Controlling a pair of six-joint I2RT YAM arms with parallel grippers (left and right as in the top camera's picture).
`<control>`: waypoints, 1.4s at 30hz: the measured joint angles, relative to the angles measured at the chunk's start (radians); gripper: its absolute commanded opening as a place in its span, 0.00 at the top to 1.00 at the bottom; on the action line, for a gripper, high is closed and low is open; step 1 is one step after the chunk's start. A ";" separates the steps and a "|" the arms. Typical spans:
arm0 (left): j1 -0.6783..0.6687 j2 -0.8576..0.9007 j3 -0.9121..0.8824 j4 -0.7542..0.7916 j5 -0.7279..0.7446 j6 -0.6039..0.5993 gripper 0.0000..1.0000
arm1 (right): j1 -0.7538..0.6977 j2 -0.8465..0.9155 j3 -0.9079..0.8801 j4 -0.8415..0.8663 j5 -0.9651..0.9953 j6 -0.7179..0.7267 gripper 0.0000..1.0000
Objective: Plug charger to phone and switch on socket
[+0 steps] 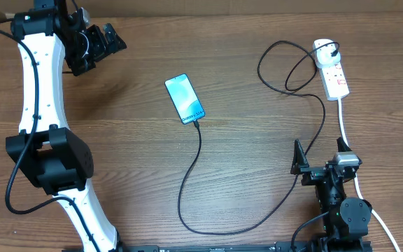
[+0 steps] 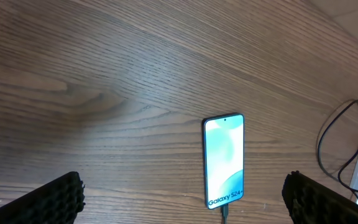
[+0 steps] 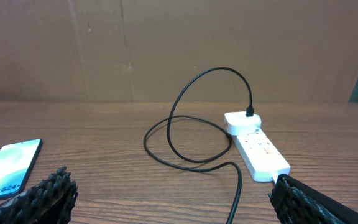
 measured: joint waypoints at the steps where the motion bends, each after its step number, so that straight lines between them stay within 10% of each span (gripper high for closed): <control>1: 0.000 0.000 0.000 0.000 0.000 0.000 0.00 | 0.000 0.000 0.000 0.000 0.000 0.000 0.00; 16: -0.037 -0.022 -0.069 -0.083 -0.148 0.001 0.01 | 0.000 0.000 0.000 0.000 0.000 0.000 0.00; 42: -0.085 -0.993 -1.262 0.667 -0.243 0.206 0.01 | 0.000 -0.001 0.000 0.000 0.000 0.000 0.00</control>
